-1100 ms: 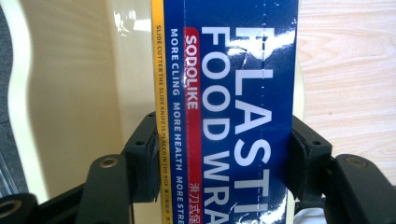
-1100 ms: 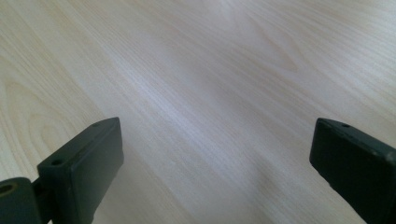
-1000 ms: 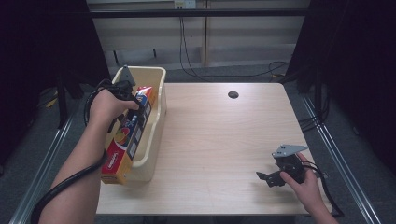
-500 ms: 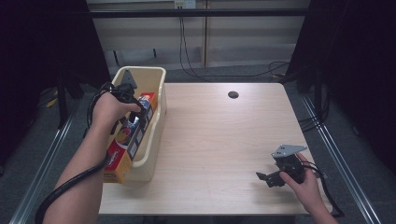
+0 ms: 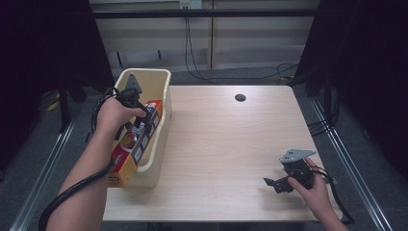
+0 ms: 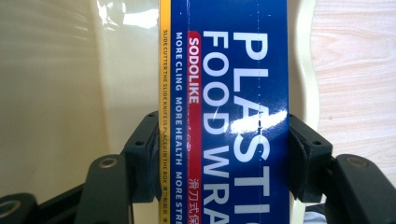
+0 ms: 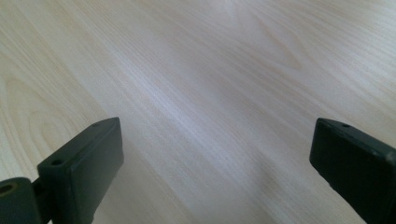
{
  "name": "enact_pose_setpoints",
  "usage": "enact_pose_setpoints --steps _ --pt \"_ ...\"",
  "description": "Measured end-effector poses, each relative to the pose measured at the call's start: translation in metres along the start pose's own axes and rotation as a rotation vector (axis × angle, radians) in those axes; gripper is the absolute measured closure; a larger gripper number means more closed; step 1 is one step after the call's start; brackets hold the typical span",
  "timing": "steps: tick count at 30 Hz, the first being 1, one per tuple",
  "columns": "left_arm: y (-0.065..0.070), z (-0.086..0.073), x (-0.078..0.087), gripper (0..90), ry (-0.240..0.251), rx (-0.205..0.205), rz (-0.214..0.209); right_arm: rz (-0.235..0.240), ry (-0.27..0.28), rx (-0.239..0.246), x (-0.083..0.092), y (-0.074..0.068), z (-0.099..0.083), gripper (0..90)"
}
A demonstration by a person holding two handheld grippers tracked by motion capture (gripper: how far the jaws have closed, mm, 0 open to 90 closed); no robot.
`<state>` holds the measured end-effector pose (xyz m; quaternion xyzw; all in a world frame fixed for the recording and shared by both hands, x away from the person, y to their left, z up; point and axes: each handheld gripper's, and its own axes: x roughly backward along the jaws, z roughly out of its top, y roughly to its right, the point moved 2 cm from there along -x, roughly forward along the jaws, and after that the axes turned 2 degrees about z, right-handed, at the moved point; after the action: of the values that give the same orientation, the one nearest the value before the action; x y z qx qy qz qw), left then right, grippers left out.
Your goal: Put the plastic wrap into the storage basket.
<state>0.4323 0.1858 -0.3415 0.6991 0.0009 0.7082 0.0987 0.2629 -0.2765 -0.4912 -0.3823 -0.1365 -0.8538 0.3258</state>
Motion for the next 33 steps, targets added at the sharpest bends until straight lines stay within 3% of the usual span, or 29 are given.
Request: enact_pose_setpoints --steps 17,33 --pt "-0.005 0.002 -0.013 40.0 -0.010 0.026 -0.017 -0.009 0.002 -0.001 -0.001 0.000 0.000 2.9" --pt "-0.006 0.002 -0.018 39.9 -0.029 0.026 -0.031 -0.004 -0.006 0.001 -0.001 0.000 0.000 2.9"
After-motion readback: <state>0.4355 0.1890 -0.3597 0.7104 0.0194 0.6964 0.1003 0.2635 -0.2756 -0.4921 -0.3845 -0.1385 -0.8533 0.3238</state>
